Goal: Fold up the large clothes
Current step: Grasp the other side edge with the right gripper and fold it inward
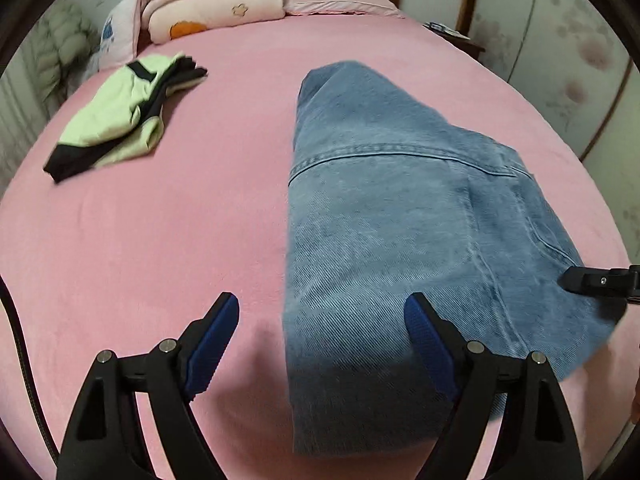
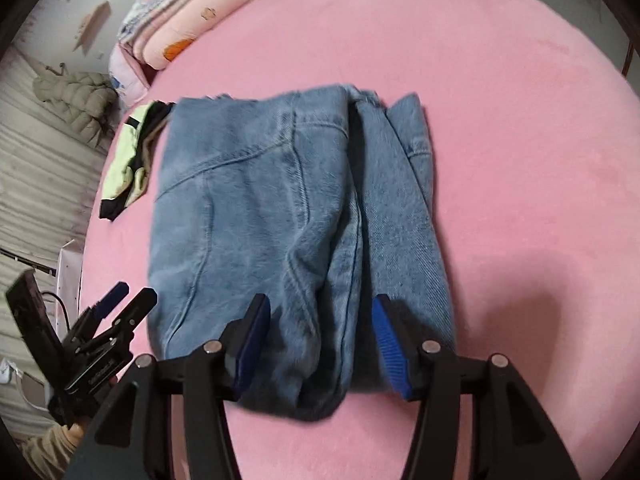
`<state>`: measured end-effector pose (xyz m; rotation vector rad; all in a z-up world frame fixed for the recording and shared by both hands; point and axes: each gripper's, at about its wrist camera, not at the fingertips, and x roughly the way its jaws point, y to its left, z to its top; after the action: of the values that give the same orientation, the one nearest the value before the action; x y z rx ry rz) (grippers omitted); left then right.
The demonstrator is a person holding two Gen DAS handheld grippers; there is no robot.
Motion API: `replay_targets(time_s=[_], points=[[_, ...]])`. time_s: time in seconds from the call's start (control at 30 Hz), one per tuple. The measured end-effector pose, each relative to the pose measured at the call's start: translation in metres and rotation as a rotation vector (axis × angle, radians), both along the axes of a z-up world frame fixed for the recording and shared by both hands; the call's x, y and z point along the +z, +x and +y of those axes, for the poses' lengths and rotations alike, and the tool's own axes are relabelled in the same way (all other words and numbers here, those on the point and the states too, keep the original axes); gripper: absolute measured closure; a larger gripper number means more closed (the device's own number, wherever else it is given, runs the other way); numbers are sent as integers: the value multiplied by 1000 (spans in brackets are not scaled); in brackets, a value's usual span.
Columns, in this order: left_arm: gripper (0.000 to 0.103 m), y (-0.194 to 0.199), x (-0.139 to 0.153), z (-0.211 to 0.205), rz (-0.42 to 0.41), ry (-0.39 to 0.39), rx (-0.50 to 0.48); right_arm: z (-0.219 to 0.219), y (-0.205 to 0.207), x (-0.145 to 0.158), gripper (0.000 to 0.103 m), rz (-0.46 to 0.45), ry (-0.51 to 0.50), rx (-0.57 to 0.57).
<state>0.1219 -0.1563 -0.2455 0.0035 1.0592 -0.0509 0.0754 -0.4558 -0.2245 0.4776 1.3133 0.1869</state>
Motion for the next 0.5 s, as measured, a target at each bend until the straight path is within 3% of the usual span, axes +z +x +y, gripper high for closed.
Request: replay_targets(time_s=[0.07,0.1,0.13,0.23,0.4,0.5], points=[[19,3,-1,-1,-8,-19,6,2,8,-10,50,32,7,0],[19,8,-3,2,-8,-21,5,5,11,-13,56,43,16,12],[19,10,-5,0,-7,-19,0,10,14,-15,79,46,39,38],[19,16,-1,-10,-12,0,-20,23,14,6,90,-34,-9,92],[19,22,20,-30,-123,-10,-64,36,-14,86,92,-351,-143,130],[19,22,9,-48,-106,42,-97,33,-27,68,92,-354,-236,124]])
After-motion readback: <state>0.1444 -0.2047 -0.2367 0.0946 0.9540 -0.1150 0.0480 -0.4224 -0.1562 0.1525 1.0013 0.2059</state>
